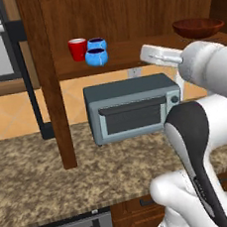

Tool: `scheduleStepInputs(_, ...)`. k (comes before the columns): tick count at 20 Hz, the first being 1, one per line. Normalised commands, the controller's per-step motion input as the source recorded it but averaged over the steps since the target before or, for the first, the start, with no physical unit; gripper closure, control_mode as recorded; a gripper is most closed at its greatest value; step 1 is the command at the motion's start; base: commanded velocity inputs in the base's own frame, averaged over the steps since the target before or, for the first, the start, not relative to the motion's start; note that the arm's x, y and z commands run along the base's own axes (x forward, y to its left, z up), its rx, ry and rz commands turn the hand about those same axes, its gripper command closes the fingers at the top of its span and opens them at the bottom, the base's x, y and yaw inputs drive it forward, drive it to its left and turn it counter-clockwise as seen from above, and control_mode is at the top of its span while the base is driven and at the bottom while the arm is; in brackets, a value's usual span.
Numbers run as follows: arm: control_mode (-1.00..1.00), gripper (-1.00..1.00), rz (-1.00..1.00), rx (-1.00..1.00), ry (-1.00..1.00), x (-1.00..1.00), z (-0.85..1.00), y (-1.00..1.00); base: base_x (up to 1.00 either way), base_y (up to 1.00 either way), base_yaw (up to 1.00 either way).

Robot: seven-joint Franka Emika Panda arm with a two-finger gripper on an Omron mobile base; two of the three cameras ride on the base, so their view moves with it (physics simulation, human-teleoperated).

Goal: Gather all objects into one cabinet and sort the glasses and bowls to opposite sides.

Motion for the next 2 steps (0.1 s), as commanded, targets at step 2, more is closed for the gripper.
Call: scheduleStepInputs(2, -1.00, -1.00, -0.15, 0.07, 0.00, -1.00, 0.11, -0.27, 0.00, 0.00, 0.00)
